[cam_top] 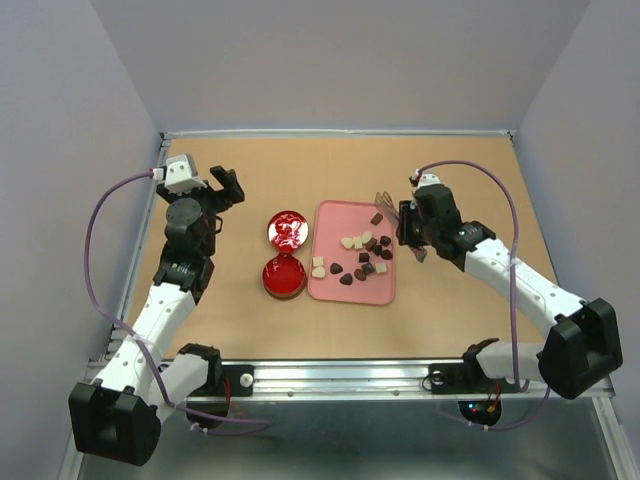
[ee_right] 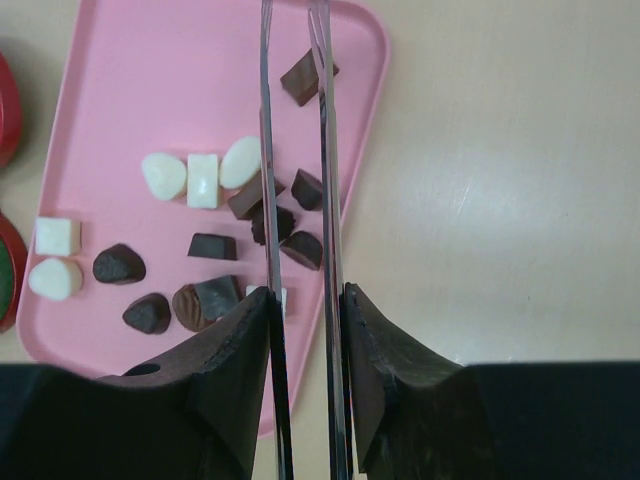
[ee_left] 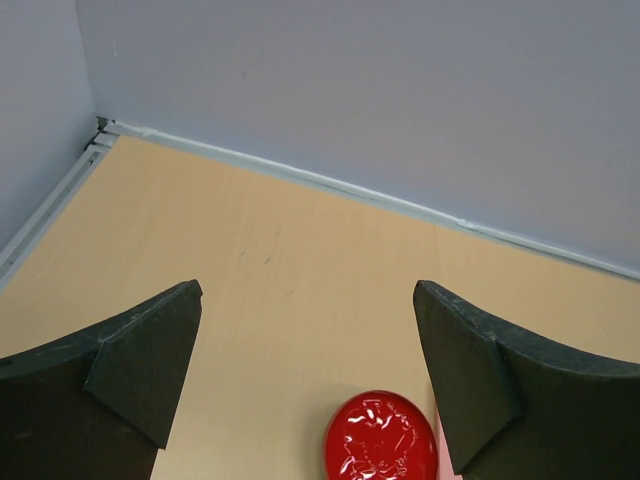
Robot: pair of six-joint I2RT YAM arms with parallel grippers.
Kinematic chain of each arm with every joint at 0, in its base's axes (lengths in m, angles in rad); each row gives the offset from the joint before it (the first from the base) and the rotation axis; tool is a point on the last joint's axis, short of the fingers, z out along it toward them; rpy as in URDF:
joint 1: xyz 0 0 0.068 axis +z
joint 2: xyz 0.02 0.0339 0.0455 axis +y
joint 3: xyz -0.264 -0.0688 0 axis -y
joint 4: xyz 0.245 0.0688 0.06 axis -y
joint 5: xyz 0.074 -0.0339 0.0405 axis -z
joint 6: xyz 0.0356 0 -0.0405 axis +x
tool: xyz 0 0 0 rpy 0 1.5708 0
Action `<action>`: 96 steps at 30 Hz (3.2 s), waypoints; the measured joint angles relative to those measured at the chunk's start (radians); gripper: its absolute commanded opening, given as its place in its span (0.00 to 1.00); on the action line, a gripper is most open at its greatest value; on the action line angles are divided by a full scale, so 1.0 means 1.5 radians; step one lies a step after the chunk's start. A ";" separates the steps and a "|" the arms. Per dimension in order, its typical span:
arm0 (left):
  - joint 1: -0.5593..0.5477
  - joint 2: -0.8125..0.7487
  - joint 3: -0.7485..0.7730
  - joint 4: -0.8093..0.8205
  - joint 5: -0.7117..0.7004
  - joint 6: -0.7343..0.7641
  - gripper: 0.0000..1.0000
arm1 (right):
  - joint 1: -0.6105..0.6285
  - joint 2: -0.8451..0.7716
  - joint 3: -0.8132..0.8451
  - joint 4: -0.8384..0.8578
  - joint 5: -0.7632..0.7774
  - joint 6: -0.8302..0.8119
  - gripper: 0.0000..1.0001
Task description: Pack the chocolate
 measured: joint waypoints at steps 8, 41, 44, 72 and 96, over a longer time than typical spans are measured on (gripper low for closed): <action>-0.003 0.008 -0.006 0.001 0.000 0.000 0.99 | 0.066 0.005 0.020 -0.074 0.047 0.008 0.40; -0.005 -0.009 -0.006 0.001 0.000 0.000 0.99 | 0.109 0.111 0.072 -0.117 0.112 0.043 0.48; -0.005 -0.009 -0.006 0.001 0.000 0.000 0.99 | 0.109 0.111 0.078 -0.117 0.108 0.043 0.48; -0.007 -0.014 -0.009 0.001 0.001 -0.001 0.99 | 0.109 0.128 0.084 -0.115 0.090 0.010 0.24; -0.008 -0.004 -0.009 -0.017 0.001 -0.011 0.99 | 0.211 -0.027 0.084 -0.115 -0.292 -0.086 0.21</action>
